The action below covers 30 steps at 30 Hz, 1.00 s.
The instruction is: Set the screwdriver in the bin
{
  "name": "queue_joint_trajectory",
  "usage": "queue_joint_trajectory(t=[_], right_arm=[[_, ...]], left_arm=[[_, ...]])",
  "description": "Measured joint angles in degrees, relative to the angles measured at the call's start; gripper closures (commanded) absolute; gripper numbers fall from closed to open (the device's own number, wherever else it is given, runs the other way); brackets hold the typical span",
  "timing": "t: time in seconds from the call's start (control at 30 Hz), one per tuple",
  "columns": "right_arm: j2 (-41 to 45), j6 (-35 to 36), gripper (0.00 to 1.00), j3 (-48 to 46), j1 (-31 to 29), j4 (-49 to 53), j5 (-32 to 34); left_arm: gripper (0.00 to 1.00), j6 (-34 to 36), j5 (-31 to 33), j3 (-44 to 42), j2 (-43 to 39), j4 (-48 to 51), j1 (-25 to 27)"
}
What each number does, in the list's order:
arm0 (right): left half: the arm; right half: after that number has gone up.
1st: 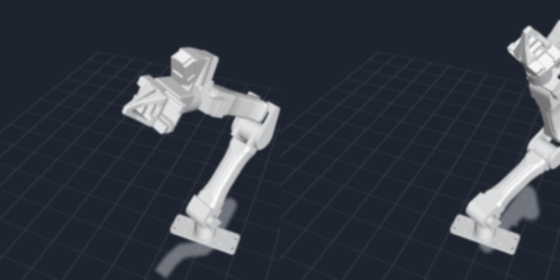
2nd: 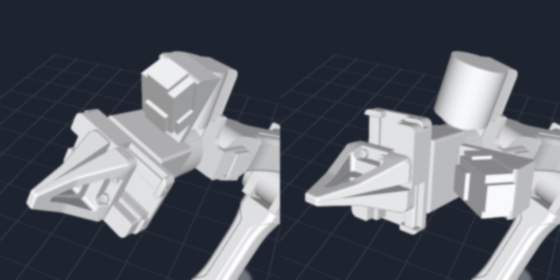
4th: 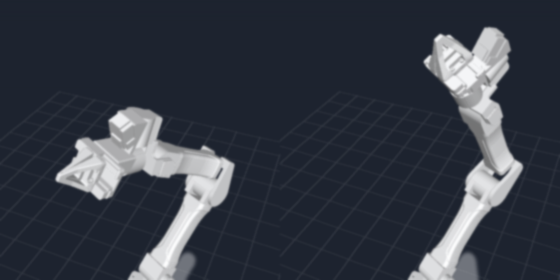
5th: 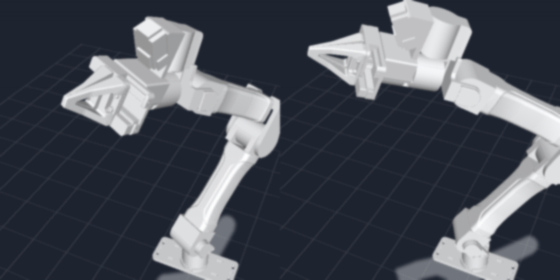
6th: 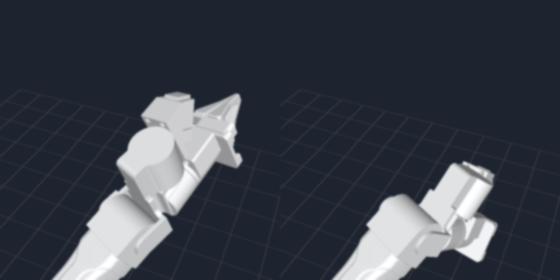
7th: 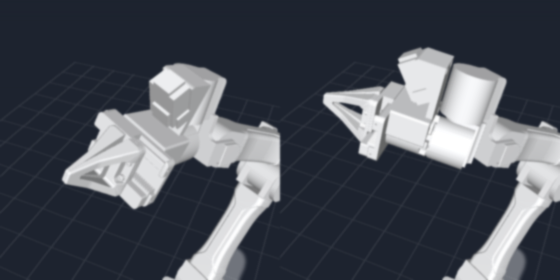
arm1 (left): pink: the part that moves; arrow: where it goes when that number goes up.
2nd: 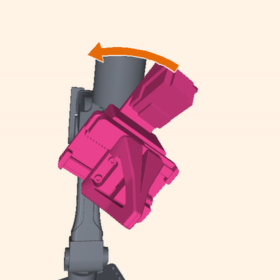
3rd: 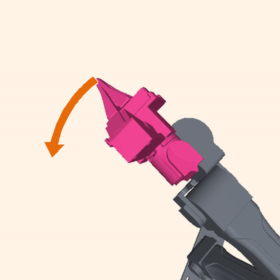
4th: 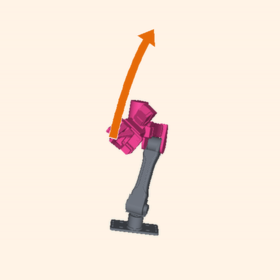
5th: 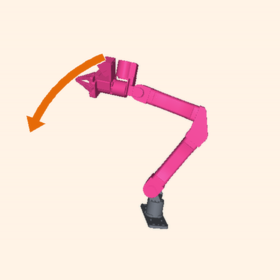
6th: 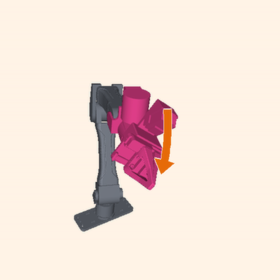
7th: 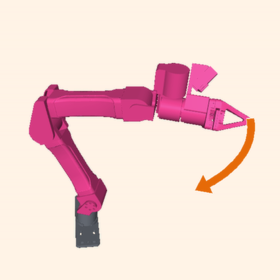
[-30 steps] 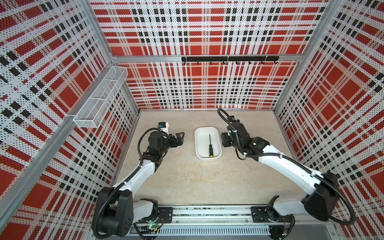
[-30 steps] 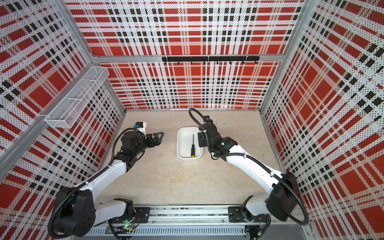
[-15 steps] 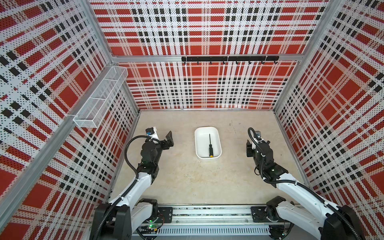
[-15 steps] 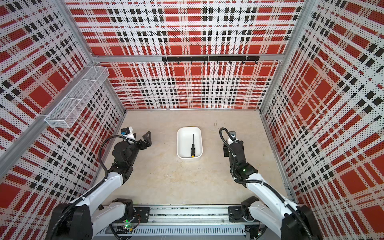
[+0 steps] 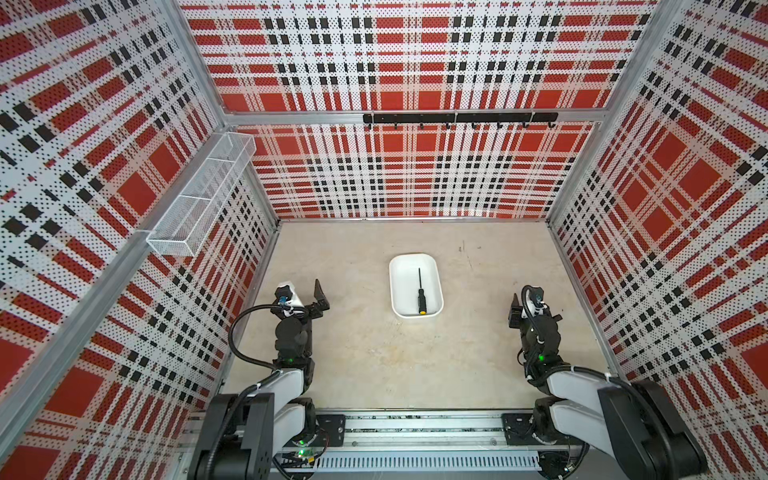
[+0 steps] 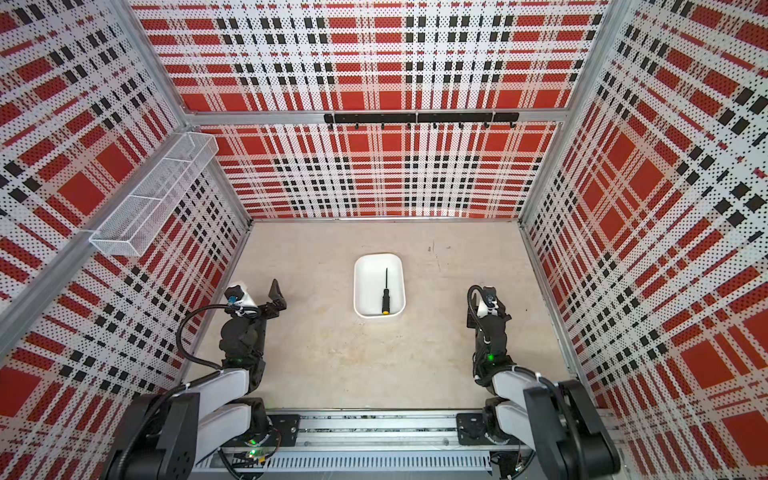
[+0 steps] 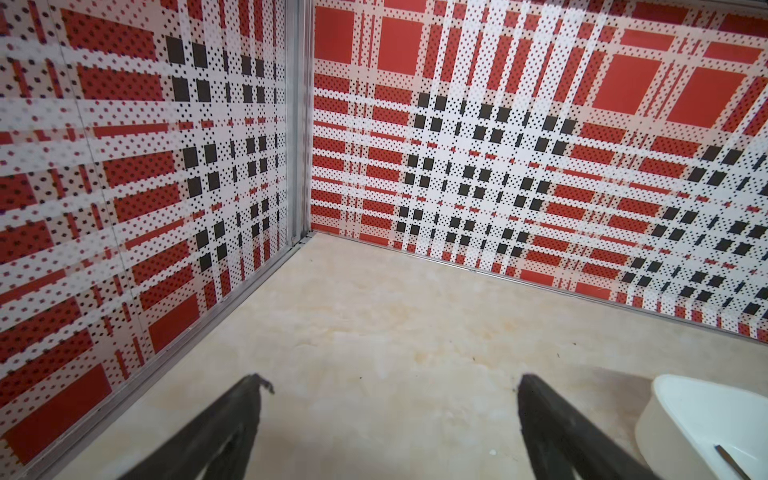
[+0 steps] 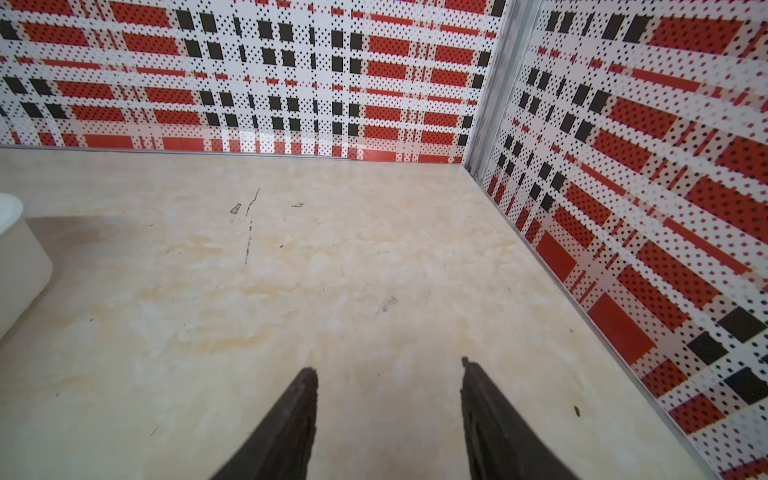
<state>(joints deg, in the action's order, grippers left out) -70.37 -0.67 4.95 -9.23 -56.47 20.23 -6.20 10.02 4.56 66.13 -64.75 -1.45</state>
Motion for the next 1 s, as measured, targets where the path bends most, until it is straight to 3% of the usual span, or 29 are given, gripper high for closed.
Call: queue_joint_trajectory(t=[0.37, 0.57, 0.67, 1.0], right_arm=[[-20.4, 0.9, 0.39, 4.6, 0.7, -19.8, -1.6], [-21.1, 0.5, 0.36, 6.0, 1.7, -19.5, -2.3], [-20.9, -0.4, 0.36, 9.4, 3.5, -15.6, -4.7], [-20.6, -3.0, 0.2, 11.6, 6.8, -9.7, -10.7]], left_arm=[[0.02, 1.7, -2.5, -0.7, 15.0, -17.4, -0.8], [0.02, 1.8, -2.8, 0.2, 21.4, -21.5, -0.8], [0.02, 2.3, -3.3, 4.8, 23.6, -17.1, -0.7], [0.02, 3.1, -3.1, 7.6, 23.6, -15.2, -0.1]])
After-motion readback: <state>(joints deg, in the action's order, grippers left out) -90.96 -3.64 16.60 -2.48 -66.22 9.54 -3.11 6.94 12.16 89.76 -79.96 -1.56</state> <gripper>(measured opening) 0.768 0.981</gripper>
